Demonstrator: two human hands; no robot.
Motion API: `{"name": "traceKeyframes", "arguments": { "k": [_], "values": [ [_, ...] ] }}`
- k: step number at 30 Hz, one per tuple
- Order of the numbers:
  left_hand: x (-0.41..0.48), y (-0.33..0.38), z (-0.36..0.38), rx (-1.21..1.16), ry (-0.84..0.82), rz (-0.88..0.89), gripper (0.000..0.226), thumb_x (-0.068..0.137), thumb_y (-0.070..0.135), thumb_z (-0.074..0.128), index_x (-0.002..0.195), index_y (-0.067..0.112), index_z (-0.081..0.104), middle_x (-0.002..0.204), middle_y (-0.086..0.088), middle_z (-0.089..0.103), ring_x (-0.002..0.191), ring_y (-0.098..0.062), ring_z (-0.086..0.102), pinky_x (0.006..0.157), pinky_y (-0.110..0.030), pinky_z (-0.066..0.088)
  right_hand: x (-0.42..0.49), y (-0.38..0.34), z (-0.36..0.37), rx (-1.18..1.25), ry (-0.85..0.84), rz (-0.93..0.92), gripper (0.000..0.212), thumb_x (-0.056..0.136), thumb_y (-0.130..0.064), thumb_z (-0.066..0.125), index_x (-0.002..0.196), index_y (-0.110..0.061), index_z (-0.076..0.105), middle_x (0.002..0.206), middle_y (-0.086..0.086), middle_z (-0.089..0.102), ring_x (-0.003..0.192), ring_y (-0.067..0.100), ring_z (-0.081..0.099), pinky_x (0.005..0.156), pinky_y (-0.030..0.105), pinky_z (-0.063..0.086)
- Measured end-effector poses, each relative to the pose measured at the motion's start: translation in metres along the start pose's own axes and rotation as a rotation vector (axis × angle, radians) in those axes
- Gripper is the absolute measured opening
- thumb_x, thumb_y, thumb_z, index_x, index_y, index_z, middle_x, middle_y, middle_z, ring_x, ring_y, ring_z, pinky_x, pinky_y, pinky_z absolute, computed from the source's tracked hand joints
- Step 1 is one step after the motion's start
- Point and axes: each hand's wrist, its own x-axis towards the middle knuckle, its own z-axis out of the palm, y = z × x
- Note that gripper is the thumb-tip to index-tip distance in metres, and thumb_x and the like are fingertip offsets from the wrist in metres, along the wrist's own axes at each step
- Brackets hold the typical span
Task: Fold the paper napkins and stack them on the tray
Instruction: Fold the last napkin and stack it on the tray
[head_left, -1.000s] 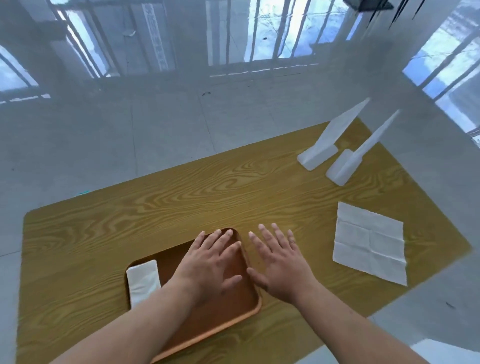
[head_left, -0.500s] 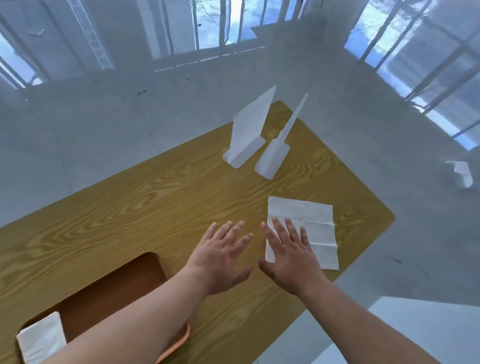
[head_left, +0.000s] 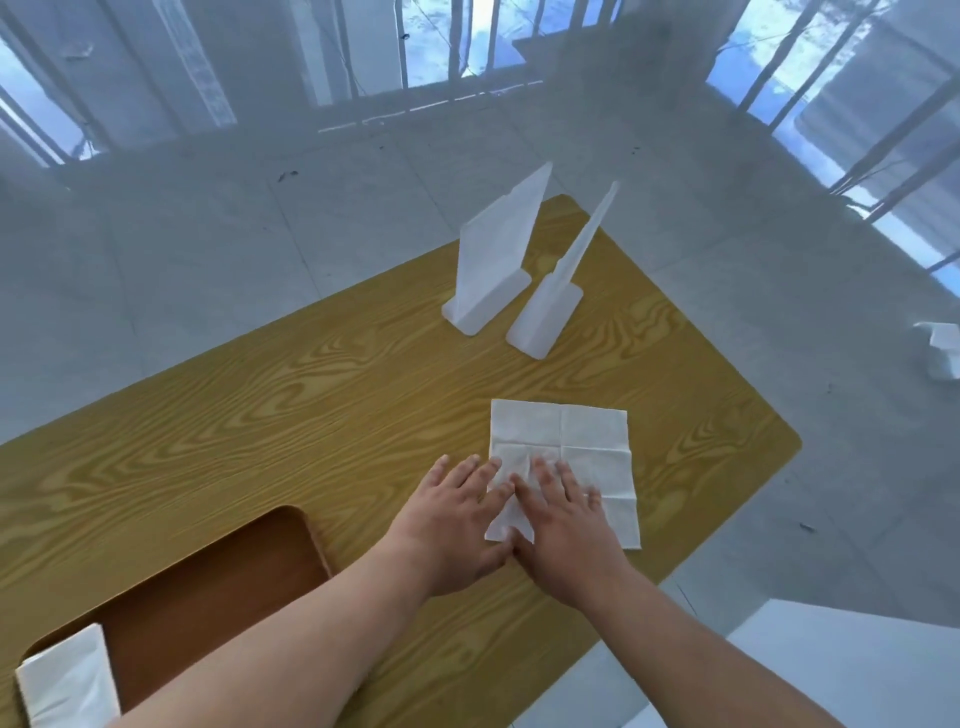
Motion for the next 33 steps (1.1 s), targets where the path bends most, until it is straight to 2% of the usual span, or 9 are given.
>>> {"name": "traceKeyframes", "arguments": {
  "k": [6,10,13,16,18,20,23,26,33],
  "values": [
    [-0.056,-0.043,0.013,0.010,-0.014,-0.101,0.086,0.091,0.073,0.013,0.161,0.023,0.020,0.171,-0.001,0.013,0.157,-0.018,0.005,0.127,-0.044,-0.001,0.018,-0.068,0.007,0.001,-0.015,-0.111,0.073,0.100,-0.054,0.034,0.163,-0.035,0.001,0.171,0.002,-0.015,0.156,0.026,-0.018,0.124,0.059,-0.001],
    [-0.096,-0.071,0.014,0.028,-0.027,-0.173,0.083,0.092,0.066,0.021,0.162,0.022,0.016,0.171,-0.001,0.011,0.156,-0.018,0.006,0.125,-0.042,-0.004,0.028,-0.122,0.011,0.023,-0.040,-0.201,0.076,0.097,-0.051,0.035,0.162,-0.037,-0.001,0.172,0.004,-0.012,0.157,0.025,-0.013,0.123,0.057,0.001],
    [-0.118,-0.085,0.014,0.040,-0.010,-0.242,0.076,0.097,0.058,0.028,0.162,0.019,0.018,0.170,-0.003,0.015,0.156,-0.020,0.010,0.126,-0.044,-0.002,0.034,-0.156,0.013,0.033,-0.058,-0.253,0.077,0.096,-0.049,0.037,0.162,-0.037,0.001,0.172,0.006,-0.008,0.157,0.026,-0.007,0.124,0.055,0.004],
    [-0.130,-0.095,0.016,0.043,-0.017,-0.315,0.079,0.098,0.063,0.031,0.162,0.019,0.017,0.170,-0.003,0.018,0.156,-0.021,0.011,0.126,-0.048,0.000,0.039,-0.175,0.011,0.058,-0.083,-0.296,0.077,0.095,-0.043,0.040,0.162,-0.036,0.004,0.172,0.005,-0.002,0.158,0.026,-0.002,0.125,0.051,0.007],
    [-0.133,-0.099,0.017,0.039,-0.035,-0.329,0.082,0.096,0.067,0.032,0.162,0.021,0.015,0.170,-0.001,0.015,0.156,-0.021,0.007,0.126,-0.050,-0.001,0.040,-0.174,0.008,0.019,-0.071,-0.333,0.076,0.095,-0.038,0.043,0.163,-0.033,0.009,0.172,0.005,0.006,0.157,0.027,0.006,0.127,0.049,0.012],
    [-0.133,-0.101,0.019,0.038,-0.036,-0.323,0.082,0.096,0.068,0.034,0.162,0.023,0.014,0.171,-0.001,0.012,0.157,-0.021,0.005,0.126,-0.051,-0.005,0.037,-0.161,0.005,-0.059,-0.017,-0.361,0.070,0.096,-0.036,0.046,0.161,-0.027,0.021,0.168,0.007,0.022,0.154,0.028,0.019,0.125,0.046,0.020],
    [-0.129,-0.098,0.020,0.021,-0.020,-0.325,0.081,0.096,0.066,0.036,0.162,0.024,0.014,0.171,-0.002,0.011,0.157,-0.022,0.004,0.124,-0.051,-0.007,0.031,-0.132,0.002,-0.132,0.061,-0.347,0.061,0.096,-0.040,0.050,0.153,-0.023,0.038,0.158,0.004,0.040,0.145,0.026,0.034,0.118,0.043,0.032],
    [-0.123,-0.096,0.020,0.018,-0.013,-0.315,0.082,0.096,0.066,0.038,0.162,0.024,0.015,0.171,-0.003,0.010,0.157,-0.023,0.005,0.124,-0.051,-0.007,0.028,-0.106,0.002,-0.138,0.080,-0.309,0.063,0.094,-0.044,0.053,0.152,-0.024,0.039,0.159,0.002,0.039,0.146,0.023,0.035,0.117,0.041,0.035],
    [-0.108,-0.096,0.016,0.022,0.001,-0.309,0.079,0.096,0.065,0.043,0.160,0.025,0.021,0.171,-0.005,0.010,0.157,-0.024,0.005,0.124,-0.051,-0.007,0.030,-0.091,0.001,-0.136,0.090,-0.290,0.067,0.096,-0.053,0.049,0.155,-0.025,0.033,0.162,0.001,0.034,0.151,0.021,0.027,0.122,0.041,0.029]
  ]
}}
